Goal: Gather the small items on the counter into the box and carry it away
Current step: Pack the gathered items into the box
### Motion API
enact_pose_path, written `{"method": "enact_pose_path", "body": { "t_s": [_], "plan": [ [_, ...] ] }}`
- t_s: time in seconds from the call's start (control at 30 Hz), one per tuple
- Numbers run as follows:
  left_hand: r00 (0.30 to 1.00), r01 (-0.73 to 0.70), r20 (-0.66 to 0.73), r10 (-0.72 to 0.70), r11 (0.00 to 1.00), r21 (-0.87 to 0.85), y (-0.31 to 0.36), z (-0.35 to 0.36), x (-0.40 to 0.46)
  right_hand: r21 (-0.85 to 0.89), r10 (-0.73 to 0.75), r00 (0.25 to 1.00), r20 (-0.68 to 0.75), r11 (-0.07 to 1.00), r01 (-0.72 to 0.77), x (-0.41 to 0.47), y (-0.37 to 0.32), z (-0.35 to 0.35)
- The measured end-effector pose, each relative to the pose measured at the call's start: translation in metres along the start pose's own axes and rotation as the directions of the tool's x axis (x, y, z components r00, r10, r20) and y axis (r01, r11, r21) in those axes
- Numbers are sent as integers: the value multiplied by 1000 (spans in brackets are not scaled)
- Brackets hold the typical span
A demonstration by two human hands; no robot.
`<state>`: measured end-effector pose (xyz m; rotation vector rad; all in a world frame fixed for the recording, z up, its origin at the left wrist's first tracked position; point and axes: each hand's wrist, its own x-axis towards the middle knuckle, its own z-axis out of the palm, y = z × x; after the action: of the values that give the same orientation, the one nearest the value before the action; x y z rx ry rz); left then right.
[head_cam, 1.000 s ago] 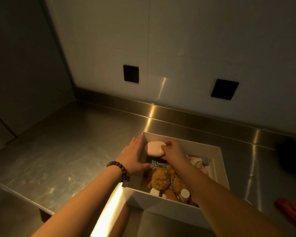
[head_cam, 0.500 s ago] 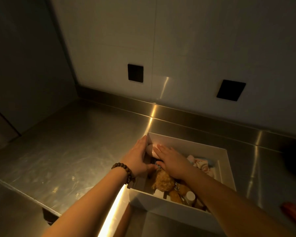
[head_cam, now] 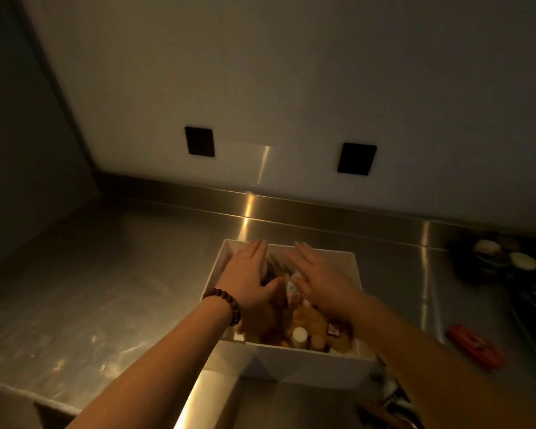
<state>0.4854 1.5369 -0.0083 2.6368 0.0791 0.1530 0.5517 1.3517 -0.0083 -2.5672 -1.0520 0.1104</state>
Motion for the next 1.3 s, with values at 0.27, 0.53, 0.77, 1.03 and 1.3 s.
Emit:
{"method": "enact_pose_path", "body": {
  "t_s": [0.27, 0.53, 0.77, 1.03, 1.3],
  "plan": [
    [964, -233, 115, 238, 971, -58, 138, 47, 10, 26, 323, 917, -234, 945, -326, -118, 115, -57],
    [856, -348, 355, 375, 927, -140, 225, 137, -8, 94, 605, 785, -136, 796, -598, -213, 193, -26],
    [892, -26, 451, -35, 991, 129, 221, 215, -9, 50, 724, 685, -76, 689, -723, -233, 244, -8],
    [911, 150, 361, -197, 976, 155, 206, 235, 5, -7, 632, 774, -32, 774, -633, -216, 269, 4],
    [977, 70, 199, -72, 997, 14, 216, 219, 5, 353, 561, 808, -183, 804, -478, -201, 231, -6]
  ]
}}
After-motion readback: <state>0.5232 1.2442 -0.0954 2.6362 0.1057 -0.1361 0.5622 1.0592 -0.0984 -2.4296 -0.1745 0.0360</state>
